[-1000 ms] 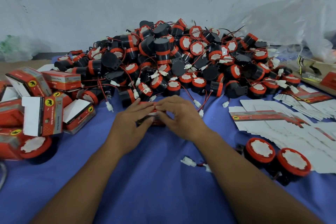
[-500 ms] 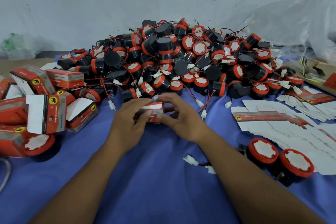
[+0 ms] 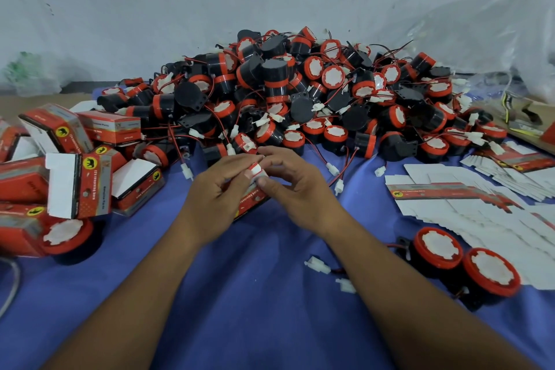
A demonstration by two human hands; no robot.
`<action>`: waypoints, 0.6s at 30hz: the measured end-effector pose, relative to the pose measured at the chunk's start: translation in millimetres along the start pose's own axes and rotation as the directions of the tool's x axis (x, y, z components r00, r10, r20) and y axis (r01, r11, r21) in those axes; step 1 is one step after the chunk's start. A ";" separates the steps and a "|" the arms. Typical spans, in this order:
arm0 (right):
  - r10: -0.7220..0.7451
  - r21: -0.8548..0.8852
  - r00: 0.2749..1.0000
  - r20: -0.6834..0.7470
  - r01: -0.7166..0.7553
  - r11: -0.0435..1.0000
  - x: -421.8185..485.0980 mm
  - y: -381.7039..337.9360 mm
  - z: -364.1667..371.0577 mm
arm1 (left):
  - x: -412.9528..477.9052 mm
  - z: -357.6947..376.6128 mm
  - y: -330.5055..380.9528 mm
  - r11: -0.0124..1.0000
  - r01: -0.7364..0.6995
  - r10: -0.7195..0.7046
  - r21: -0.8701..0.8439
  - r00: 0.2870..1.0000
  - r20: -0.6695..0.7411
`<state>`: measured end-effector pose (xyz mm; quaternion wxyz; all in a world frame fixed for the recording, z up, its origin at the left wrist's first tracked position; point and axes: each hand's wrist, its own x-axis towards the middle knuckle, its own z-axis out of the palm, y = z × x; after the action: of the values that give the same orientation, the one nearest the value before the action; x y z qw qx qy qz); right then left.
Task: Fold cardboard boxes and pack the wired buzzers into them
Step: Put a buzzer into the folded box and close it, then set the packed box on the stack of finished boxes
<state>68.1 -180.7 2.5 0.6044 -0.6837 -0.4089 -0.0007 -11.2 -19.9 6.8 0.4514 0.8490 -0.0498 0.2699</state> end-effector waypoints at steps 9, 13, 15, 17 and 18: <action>-0.027 -0.050 0.999 0.029 0.028 0.998 1.3 1.4 -1.4 | -3.0 3.1 -7.1 0.975 -0.040 0.006 0.220 0.988 0.152; 0.140 -0.017 0.990 -0.007 -0.140 0.990 2.9 5.7 -1.0 | -9.1 -0.7 -19.3 0.961 -0.047 0.027 0.274 0.997 0.076; 0.161 -0.036 0.987 -0.014 -0.161 0.986 3.6 7.9 -2.5 | -11.0 -2.0 -22.3 0.956 -0.090 0.073 0.277 0.995 0.072; 0.150 -0.072 0.987 0.048 -0.147 0.987 3.6 8.8 -7.1 | -10.6 -1.8 -20.6 0.961 -0.094 0.079 0.262 0.995 0.065; 0.159 -0.092 0.981 0.113 -0.149 0.985 3.8 9.4 -9.6 | -10.1 -1.7 -19.5 0.959 -0.097 0.084 0.265 0.995 0.060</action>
<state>80.7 -186.0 -0.8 0.5481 -0.7365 -0.3901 0.0703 -14.1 -8.7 -11.9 0.3182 0.9053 -0.0626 0.2742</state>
